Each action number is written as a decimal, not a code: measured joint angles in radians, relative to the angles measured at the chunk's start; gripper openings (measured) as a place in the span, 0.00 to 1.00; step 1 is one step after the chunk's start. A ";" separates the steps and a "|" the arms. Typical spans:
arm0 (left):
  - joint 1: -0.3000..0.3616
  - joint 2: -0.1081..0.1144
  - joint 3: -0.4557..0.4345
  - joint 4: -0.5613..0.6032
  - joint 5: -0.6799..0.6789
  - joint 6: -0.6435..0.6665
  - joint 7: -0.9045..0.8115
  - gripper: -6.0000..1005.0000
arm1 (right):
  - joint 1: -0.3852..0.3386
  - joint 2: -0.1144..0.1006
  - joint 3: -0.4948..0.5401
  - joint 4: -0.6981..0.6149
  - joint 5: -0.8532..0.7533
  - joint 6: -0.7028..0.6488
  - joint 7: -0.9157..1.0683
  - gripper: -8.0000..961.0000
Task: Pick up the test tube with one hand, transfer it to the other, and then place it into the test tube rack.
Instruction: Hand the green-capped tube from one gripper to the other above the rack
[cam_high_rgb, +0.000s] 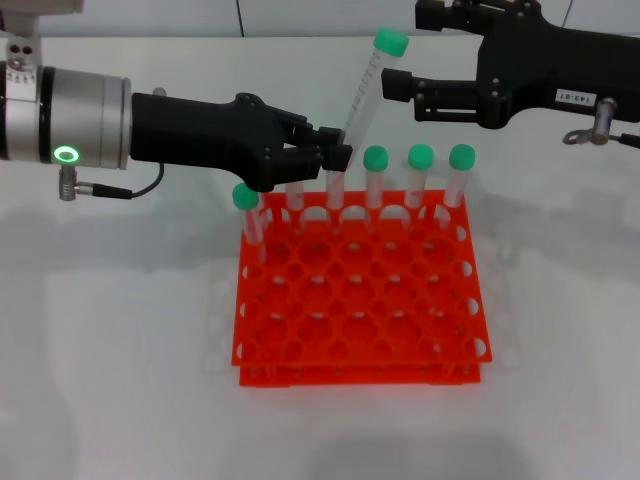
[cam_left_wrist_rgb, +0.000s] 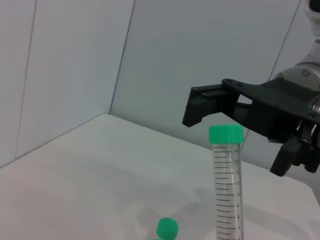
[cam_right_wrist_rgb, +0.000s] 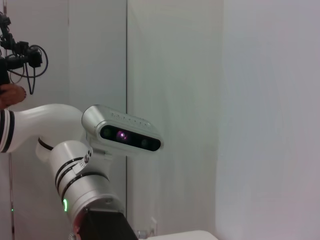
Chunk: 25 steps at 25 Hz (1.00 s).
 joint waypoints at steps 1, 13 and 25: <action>0.000 0.000 0.000 0.000 0.000 0.000 0.006 0.19 | 0.001 0.000 -0.001 0.001 0.001 0.000 0.000 0.86; 0.005 0.006 0.000 0.000 0.004 0.005 0.057 0.19 | -0.004 0.000 -0.009 0.003 0.013 -0.022 0.001 0.86; 0.004 0.008 0.001 0.014 0.039 0.025 0.088 0.19 | -0.003 0.000 -0.008 0.003 0.013 -0.023 0.001 0.86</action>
